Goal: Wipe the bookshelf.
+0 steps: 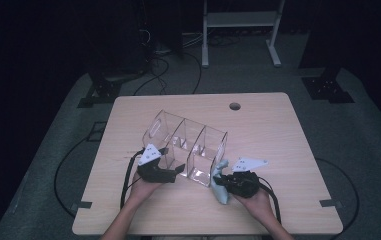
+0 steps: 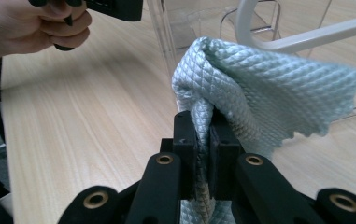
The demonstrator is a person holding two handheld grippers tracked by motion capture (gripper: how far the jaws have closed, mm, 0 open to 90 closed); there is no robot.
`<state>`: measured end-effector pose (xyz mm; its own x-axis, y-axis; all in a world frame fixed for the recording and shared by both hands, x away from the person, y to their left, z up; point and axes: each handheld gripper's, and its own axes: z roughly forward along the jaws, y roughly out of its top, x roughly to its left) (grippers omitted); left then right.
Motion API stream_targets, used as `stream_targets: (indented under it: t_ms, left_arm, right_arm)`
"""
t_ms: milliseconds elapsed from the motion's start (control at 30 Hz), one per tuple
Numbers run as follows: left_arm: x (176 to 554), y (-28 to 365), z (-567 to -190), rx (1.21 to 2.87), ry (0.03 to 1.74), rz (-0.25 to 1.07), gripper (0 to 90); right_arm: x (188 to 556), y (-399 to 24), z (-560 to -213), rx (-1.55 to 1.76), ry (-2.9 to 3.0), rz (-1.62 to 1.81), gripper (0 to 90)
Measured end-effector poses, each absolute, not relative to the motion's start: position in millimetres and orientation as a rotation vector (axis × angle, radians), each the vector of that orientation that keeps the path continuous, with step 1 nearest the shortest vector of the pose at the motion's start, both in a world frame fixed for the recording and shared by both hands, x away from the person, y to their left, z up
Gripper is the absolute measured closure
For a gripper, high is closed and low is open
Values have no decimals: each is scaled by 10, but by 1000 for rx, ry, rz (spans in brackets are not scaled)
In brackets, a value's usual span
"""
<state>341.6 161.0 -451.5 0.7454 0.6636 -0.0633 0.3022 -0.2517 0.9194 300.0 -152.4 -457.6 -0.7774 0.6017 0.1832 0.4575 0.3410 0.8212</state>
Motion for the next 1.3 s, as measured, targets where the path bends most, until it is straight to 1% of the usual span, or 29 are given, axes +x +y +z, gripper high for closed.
stream_targets:
  t_ms: [333, 733, 1000, 1300]
  left_arm:
    - [3339, 1480, -4520, 1879, 687, 396, 72]
    - [3254, 1284, -4504, 1909, 594, 347, 71]
    - [3264, 1423, -4404, 1847, 608, 375, 72]
    - [3213, 1578, -4185, 1781, 581, 428, 71]
  right_arm:
    - [3097, -1766, -4624, 1078, 2373, 1404, 833]
    - [3175, -2085, -4624, 1178, 2271, 1347, 832]
    - [3212, -2120, -4674, 1201, 2273, 1327, 831]
    - [3199, -2108, -4667, 1199, 2276, 1333, 831]
